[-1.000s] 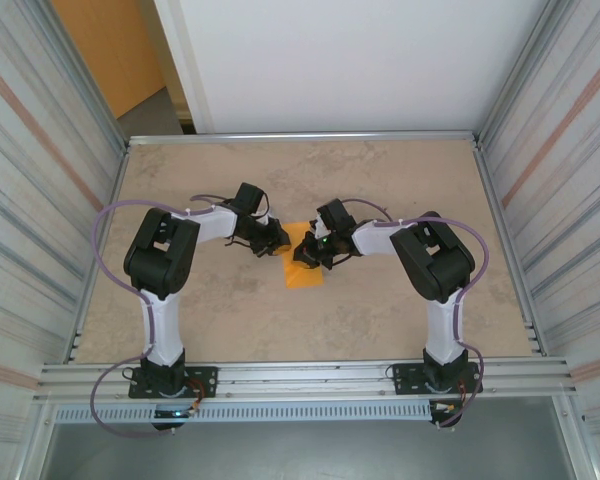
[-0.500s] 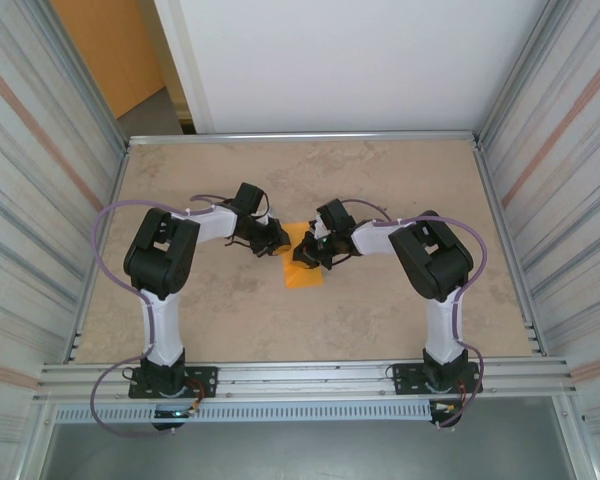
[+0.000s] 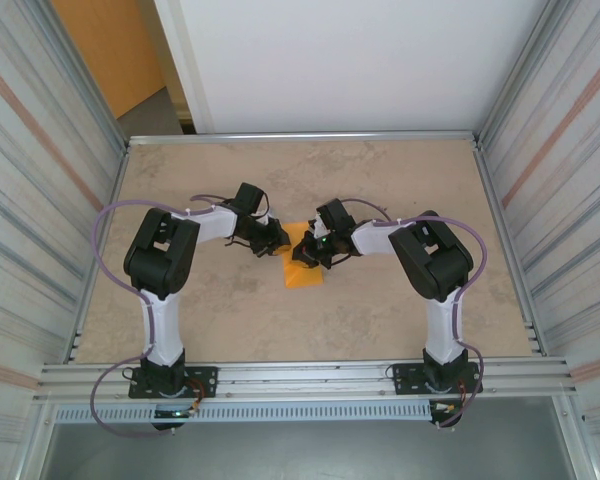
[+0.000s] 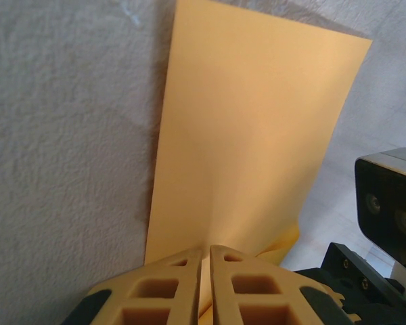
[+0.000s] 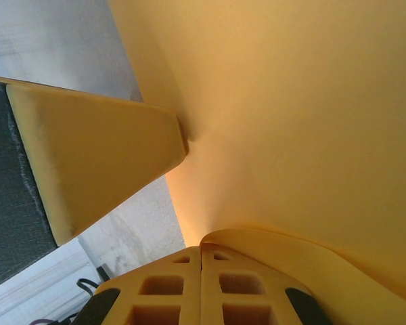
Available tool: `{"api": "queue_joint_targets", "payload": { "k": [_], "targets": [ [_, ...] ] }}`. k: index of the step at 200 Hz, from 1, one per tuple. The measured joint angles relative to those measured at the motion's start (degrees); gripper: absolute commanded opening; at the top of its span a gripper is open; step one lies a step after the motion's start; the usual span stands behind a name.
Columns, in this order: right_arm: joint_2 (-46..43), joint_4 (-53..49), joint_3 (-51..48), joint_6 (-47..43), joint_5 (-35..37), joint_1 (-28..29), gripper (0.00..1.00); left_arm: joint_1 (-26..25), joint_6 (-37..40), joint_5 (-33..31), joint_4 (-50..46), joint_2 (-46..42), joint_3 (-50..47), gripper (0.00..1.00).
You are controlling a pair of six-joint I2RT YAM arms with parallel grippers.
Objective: Fold a paper plane with a square sheet of paper (pick it up from the middle)
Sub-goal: Fold the triangle a second time at the center of the table.
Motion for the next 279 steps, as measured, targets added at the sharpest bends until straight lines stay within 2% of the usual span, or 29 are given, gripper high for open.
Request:
{"api": "queue_joint_targets", "payload": {
  "k": [90,148,176,228,252,279],
  "targets": [
    [0.6,-0.6,0.5,-0.2,-0.2,0.0,0.04,0.0,0.1,0.0,0.0,0.0,0.0,0.14],
    [0.6,-1.5,1.2,-0.9,-0.3,0.0,0.2,0.2,0.1,0.0,-0.6,-0.2,0.2,0.16],
    [0.6,-1.6,1.6,-1.5,-0.5,0.1,0.25,0.7,0.1,-0.4,-3.3,-0.8,0.7,0.18],
    [0.7,-2.0,2.2,-1.6,-1.1,0.1,0.31,4.9,1.0,-2.0,-6.3,-6.2,0.8,0.19],
    [0.6,-2.2,2.5,-1.8,-1.3,0.2,0.39,6.2,1.2,-2.2,-5.9,-9.0,0.1,0.19],
    [0.5,-2.2,2.6,-2.3,-1.2,0.4,0.35,6.1,1.0,-1.7,-4.2,-10.9,-2.8,0.17]
  ]
}}
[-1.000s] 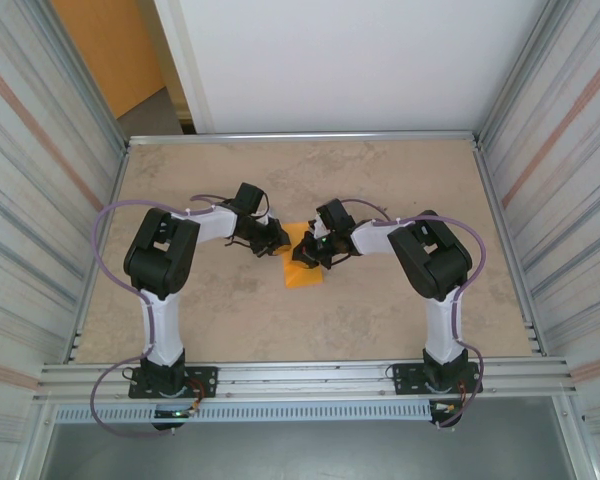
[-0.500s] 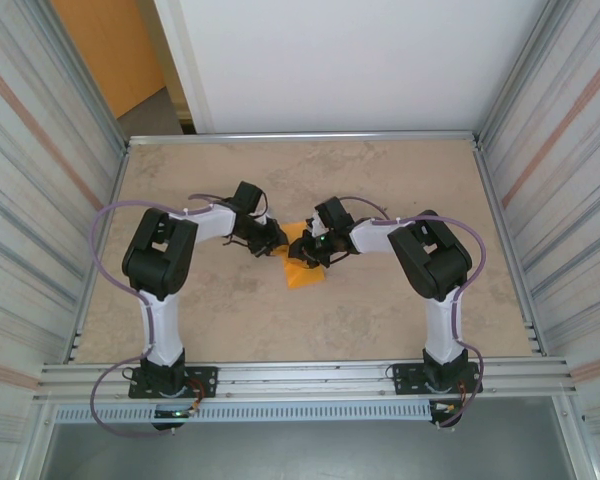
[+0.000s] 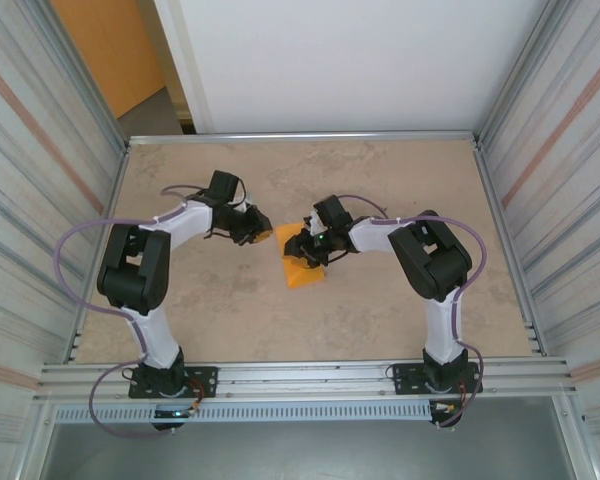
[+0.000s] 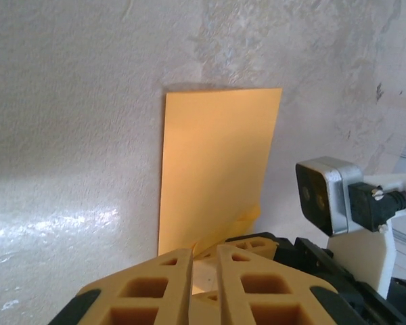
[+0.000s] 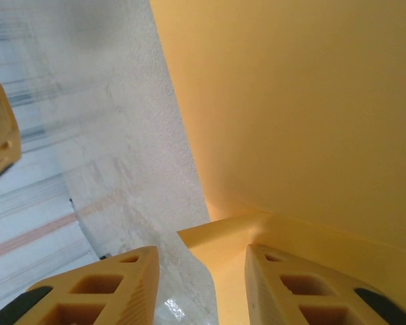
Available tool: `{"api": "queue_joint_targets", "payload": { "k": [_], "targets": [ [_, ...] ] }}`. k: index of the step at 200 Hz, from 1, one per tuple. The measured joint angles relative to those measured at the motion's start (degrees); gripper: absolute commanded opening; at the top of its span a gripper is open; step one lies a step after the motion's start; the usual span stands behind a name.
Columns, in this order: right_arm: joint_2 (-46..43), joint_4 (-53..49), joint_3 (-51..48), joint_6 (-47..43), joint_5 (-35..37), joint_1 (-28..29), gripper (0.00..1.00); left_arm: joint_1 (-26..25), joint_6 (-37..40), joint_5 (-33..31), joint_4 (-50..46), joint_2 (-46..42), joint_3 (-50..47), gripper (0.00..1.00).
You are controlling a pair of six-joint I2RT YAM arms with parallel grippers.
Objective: Fold a paper plane with a square sheet of paper (pick it up from the middle)
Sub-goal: Fold the triangle a second time at the center of the table.
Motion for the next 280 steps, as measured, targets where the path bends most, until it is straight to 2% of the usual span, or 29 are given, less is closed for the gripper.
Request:
{"api": "queue_joint_targets", "payload": {
  "k": [49,111,256,280],
  "targets": [
    [0.2,-2.1,0.0,-1.1,2.7,0.3,0.13,-1.9,-1.2,0.4,2.8,-0.6,-4.6,0.11],
    [0.5,-4.2,0.7,-1.4,4.2,0.5,0.02,-8.2,-1.6,0.4,4.5,-0.7,-5.8,0.01],
    [0.7,-5.6,1.5,-1.4,4.6,0.7,0.0,-9.2,-1.3,-3.7,2.4,4.4,-3.5,0.0],
    [0.5,-5.6,1.5,-1.4,4.7,0.7,0.02,-9.2,-1.1,-4.5,1.4,4.5,-3.0,0.0]
  ]
}}
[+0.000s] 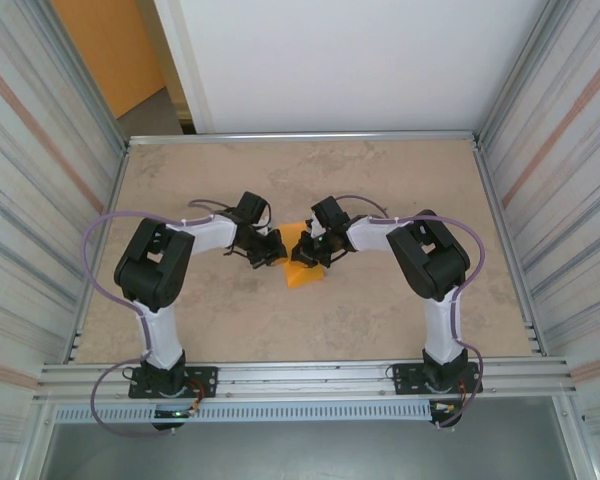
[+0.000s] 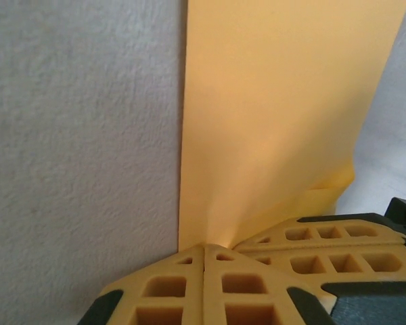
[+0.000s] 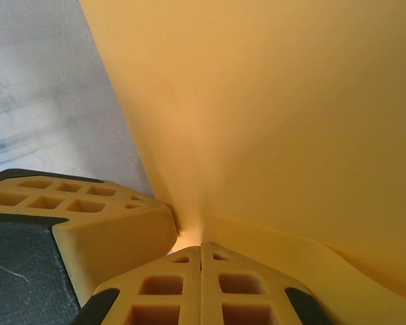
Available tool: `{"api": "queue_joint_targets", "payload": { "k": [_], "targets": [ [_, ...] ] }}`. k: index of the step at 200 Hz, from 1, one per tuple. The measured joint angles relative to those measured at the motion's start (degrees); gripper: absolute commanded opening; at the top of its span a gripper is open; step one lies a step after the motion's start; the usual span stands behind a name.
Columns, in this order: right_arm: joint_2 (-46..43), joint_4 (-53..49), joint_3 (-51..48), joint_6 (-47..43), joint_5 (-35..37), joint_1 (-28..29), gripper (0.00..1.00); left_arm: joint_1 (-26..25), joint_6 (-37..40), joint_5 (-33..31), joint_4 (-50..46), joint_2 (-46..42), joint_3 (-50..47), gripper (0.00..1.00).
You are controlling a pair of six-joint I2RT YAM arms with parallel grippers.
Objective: Fold a paper plane with a square sheet of paper (pick it up from the middle)
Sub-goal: Fold the triangle a second time at the center of the table.
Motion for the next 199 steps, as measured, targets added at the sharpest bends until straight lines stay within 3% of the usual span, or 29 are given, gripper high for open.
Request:
{"api": "queue_joint_targets", "payload": {
  "k": [42,199],
  "targets": [
    [-1.6,-1.9,0.1,0.0,0.0,-0.1,0.07,-0.4,0.6,-0.9,-1.8,0.2,0.8,0.0],
    [-2.8,0.4,-4.4,-4.2,1.5,-1.6,0.0,-0.4,3.7,-0.7,-3.4,-0.2,2.2,0.0]
  ]
}}
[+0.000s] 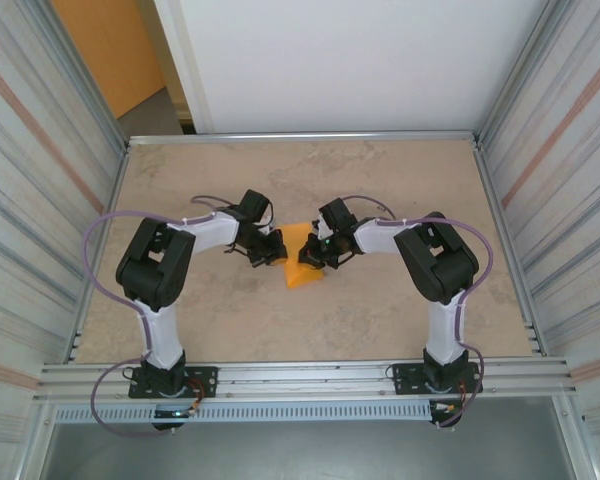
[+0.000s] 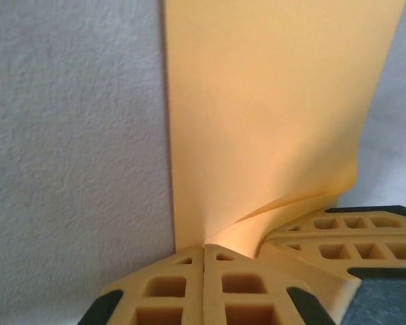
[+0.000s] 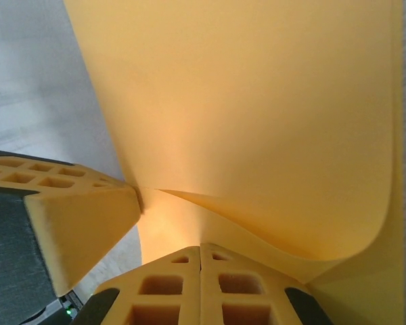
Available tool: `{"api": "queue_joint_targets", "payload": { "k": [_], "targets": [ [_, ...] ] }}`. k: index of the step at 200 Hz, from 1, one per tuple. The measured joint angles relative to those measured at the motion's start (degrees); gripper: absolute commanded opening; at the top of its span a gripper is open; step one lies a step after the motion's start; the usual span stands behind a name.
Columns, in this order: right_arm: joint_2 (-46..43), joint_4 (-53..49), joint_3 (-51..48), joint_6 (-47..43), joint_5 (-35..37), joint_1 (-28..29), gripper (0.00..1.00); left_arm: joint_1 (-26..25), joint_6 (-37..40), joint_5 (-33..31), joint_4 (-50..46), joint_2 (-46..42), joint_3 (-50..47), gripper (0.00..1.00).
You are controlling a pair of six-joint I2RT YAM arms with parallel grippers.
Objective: Fold a paper plane with a square sheet of paper (pick it up from the middle)
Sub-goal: Fold the triangle a second time at the center of the table.
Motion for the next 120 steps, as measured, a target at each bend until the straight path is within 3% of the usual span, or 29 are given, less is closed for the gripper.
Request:
{"api": "queue_joint_targets", "payload": {
  "k": [56,120],
  "targets": [
    [-0.2,0.8,-0.5,0.2,0.2,0.0,0.0,-3.1,0.2,0.9,4.2,-9.5,-4.2,0.03],
    [-0.2,0.9,-0.5,0.7,0.2,0.0,0.0,-7.8,-2.4,2.3,6.4,-8.1,-9.1,0.02]
  ]
}}
